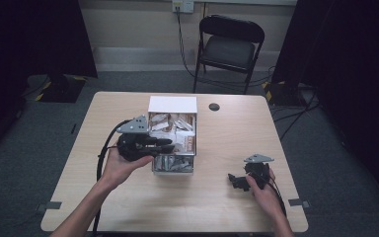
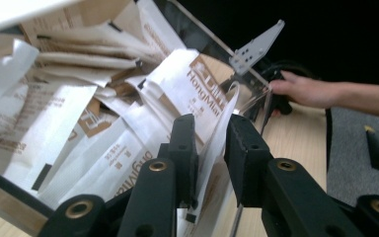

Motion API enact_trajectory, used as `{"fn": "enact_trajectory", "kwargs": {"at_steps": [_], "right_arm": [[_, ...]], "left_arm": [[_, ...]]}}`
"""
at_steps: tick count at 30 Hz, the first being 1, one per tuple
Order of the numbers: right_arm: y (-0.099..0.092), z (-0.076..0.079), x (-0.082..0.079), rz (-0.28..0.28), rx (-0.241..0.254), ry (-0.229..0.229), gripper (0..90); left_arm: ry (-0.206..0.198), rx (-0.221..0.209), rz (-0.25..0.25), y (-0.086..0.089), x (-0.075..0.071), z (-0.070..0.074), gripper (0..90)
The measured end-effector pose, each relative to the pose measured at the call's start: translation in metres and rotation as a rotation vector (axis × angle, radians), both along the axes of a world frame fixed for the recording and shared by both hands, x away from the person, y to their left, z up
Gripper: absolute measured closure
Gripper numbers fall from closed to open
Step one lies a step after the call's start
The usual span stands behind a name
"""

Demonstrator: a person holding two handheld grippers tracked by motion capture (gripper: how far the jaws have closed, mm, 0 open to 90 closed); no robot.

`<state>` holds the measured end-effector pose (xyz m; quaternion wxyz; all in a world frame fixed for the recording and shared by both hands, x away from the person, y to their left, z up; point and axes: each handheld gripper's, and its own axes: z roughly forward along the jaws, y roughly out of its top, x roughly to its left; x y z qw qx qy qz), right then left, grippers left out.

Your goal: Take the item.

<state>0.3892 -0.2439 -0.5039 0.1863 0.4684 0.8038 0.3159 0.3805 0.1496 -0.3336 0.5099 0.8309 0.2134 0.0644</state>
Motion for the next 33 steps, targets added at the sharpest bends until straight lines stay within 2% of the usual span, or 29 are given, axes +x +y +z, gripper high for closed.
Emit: {"fn": "enact_trajectory", "kwargs": {"at_steps": [3,10,16,33], "right_arm": [[0.0,0.0,0.0,0.0,0.0,0.0,0.0],[0.0,0.0,0.0,0.0,0.0,0.0,0.0],[0.0,0.0,0.0,0.0,0.0,0.0,0.0],[0.0,0.0,0.0,0.0,0.0,0.0,0.0]], "left_arm": [[0.001,-0.002,0.006,0.0006,0.0007,-0.0006,75.5],[0.018,-0.03,0.019,0.0069,0.0033,-0.0011,86.7],[0.036,-0.052,0.028,0.0077,0.0049,-0.0013,87.4],[0.018,-0.088,0.036,0.0084,0.0031,0.0021,87.5]]}}
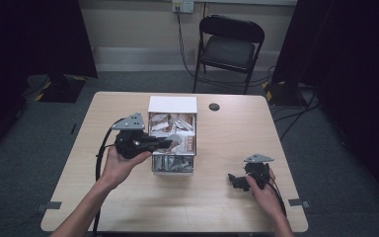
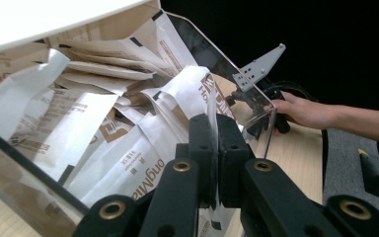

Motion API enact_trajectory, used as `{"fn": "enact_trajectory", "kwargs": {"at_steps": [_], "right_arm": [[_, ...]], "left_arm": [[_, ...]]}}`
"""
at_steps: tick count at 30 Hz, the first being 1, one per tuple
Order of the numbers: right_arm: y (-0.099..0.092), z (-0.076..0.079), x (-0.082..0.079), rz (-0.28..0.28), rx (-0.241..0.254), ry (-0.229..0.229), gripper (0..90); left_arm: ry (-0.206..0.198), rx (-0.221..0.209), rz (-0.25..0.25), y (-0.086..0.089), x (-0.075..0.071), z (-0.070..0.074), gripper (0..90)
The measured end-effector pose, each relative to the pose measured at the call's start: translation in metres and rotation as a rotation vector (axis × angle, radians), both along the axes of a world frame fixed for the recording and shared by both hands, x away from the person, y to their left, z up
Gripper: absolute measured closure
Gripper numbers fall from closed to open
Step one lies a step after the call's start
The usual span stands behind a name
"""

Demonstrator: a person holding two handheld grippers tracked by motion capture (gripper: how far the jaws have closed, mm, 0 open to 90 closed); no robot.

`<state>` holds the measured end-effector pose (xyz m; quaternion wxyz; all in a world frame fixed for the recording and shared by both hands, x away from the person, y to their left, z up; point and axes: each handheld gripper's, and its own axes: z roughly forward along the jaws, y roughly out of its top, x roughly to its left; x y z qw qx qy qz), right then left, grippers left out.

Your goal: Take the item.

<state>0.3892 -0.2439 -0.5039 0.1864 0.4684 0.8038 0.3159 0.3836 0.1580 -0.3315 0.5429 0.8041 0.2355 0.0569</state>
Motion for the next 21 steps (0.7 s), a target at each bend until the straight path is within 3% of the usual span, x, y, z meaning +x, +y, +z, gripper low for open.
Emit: {"fn": "enact_trajectory", "kwargs": {"at_steps": [21], "right_arm": [[0.0,0.0,0.0,0.0,0.0,0.0,0.0]], "left_arm": [[-0.043,-0.059,-0.015,0.008,-0.008,0.014,87.5]]}}
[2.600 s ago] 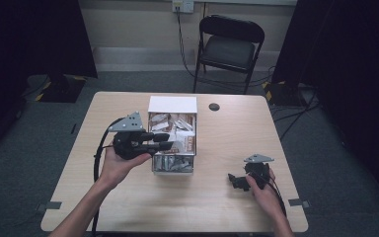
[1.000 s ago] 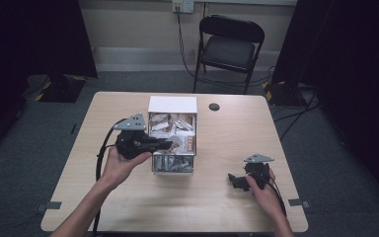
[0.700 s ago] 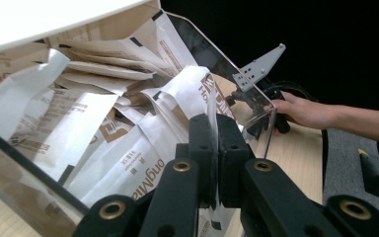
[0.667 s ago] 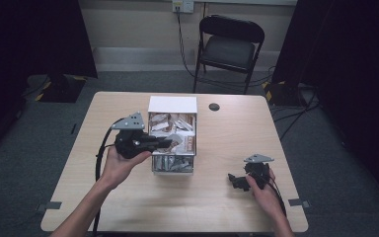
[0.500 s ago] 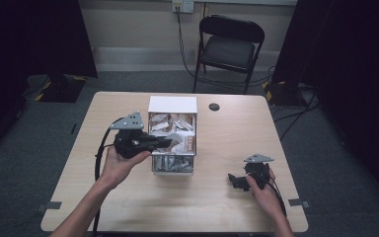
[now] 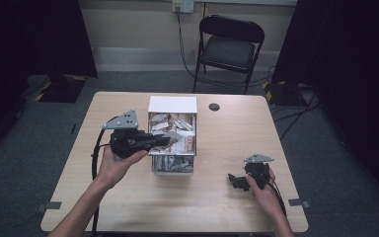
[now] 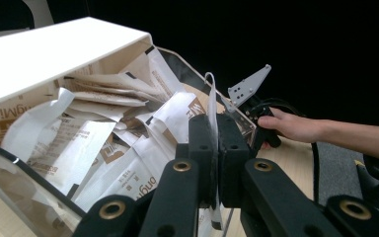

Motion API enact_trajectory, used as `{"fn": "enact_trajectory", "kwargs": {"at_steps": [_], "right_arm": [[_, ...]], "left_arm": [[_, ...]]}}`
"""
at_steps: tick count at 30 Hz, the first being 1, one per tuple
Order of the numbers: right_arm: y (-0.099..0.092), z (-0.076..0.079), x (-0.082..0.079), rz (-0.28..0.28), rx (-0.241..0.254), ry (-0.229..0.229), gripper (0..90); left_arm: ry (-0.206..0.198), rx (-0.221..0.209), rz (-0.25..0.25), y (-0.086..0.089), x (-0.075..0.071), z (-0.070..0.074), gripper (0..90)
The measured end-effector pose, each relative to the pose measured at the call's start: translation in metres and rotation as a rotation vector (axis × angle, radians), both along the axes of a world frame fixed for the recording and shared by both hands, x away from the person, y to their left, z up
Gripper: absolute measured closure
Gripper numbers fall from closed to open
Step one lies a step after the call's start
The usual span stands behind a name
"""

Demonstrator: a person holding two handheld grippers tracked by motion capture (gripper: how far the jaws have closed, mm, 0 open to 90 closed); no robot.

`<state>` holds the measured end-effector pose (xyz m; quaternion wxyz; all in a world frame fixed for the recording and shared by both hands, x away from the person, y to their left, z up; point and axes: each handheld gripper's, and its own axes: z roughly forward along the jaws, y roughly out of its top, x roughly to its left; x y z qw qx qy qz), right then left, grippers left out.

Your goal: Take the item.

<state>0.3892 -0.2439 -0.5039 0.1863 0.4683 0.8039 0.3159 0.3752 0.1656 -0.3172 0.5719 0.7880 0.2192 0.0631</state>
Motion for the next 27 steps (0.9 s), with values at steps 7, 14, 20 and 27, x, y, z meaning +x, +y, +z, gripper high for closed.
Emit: {"fn": "enact_trajectory", "kwargs": {"at_steps": [7,14,20,27], "right_arm": [[0.0,0.0,0.0,0.0,0.0,0.0,0.0],[0.0,0.0,0.0,0.0,0.0,0.0,0.0],[0.0,0.0,0.0,0.0,0.0,0.0,0.0],[0.0,0.0,0.0,0.0,0.0,0.0,0.0]], "left_arm": [[-0.017,-0.009,0.003,0.004,-0.003,0.005,87.5],[-0.027,-0.024,0.009,0.01,-0.006,0.011,87.5],[-0.032,-0.045,0.013,0.014,-0.008,0.015,87.5],[-0.044,-0.061,0.014,0.02,-0.01,0.02,87.5]]}}
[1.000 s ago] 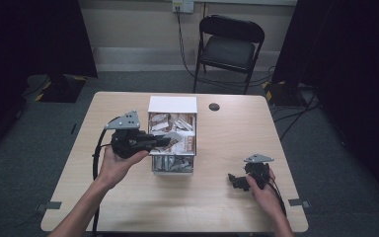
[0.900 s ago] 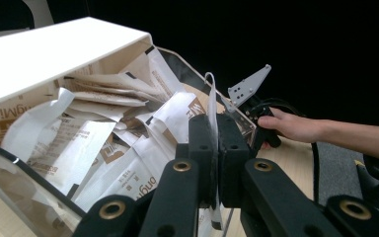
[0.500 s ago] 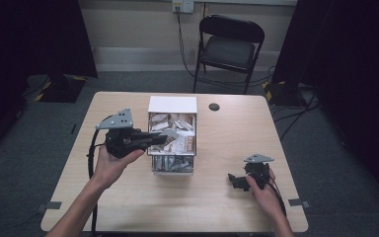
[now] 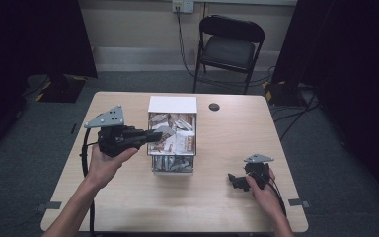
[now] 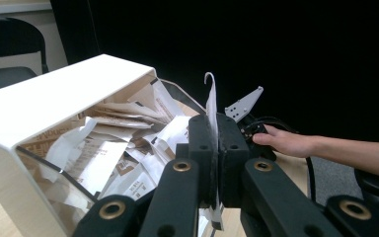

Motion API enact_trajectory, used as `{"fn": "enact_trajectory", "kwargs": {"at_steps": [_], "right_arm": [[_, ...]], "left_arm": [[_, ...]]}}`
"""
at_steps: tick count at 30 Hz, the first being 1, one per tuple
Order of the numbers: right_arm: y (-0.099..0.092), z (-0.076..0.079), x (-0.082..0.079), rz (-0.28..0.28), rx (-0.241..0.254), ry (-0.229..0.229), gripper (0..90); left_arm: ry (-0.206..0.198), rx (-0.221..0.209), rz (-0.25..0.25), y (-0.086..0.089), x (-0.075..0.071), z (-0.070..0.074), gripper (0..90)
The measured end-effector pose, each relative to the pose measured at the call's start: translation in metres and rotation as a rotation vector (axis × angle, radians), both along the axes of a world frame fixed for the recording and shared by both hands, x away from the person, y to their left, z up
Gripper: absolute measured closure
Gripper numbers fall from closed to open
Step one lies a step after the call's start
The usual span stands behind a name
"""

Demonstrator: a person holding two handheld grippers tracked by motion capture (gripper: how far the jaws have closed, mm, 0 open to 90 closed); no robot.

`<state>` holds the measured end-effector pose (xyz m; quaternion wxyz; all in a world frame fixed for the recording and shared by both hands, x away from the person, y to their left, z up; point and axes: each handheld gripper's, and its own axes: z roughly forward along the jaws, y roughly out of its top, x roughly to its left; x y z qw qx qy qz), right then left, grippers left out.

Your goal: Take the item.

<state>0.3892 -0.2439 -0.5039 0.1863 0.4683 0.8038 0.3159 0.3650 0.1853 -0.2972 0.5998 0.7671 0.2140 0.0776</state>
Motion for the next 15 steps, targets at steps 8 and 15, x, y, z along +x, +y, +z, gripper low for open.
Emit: {"fn": "enact_trajectory", "kwargs": {"at_steps": [8,15], "right_arm": [[0.0,0.0,0.0,0.0,0.0,0.0,0.0],[0.0,0.0,0.0,0.0,0.001,0.0,0.0]], "left_arm": [[-0.011,-0.015,0.011,0.009,-0.003,0.006,87.6],[-0.018,-0.029,0.013,0.014,-0.005,0.01,87.6]]}}
